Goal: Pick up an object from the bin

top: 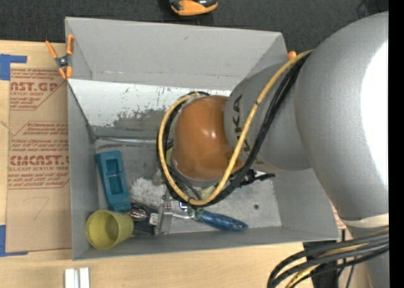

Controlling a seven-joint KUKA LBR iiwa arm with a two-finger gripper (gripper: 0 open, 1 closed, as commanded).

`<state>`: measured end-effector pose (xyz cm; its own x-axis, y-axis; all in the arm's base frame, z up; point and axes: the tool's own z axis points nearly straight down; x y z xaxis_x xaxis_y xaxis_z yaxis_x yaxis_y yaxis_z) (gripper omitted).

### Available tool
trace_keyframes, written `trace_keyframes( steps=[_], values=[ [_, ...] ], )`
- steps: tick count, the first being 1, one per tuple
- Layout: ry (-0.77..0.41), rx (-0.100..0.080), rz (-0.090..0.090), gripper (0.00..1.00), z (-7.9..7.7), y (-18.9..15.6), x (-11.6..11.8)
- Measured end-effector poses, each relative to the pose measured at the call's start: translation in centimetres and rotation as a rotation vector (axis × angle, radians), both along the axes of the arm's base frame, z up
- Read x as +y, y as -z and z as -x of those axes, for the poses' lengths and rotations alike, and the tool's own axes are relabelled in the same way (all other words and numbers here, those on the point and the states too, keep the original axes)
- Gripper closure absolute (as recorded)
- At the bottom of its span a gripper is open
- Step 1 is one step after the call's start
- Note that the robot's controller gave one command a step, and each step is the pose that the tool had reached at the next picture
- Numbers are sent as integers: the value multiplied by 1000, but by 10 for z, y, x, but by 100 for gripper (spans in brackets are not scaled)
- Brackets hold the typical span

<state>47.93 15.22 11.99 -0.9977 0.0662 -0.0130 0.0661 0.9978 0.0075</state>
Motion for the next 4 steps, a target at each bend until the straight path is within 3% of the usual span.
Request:
trace_keyframes(
  steps=[1, 2, 3, 4],
  values=[
    [16, 14, 5, 0, -13, 21, -60],
    [188, 6, -4, 0, -28, 50, -30],
    [75, 5, 4, 100, -3, 49, -70],
    [75, 5, 4, 100, -3, 49, -70]
  ],
)
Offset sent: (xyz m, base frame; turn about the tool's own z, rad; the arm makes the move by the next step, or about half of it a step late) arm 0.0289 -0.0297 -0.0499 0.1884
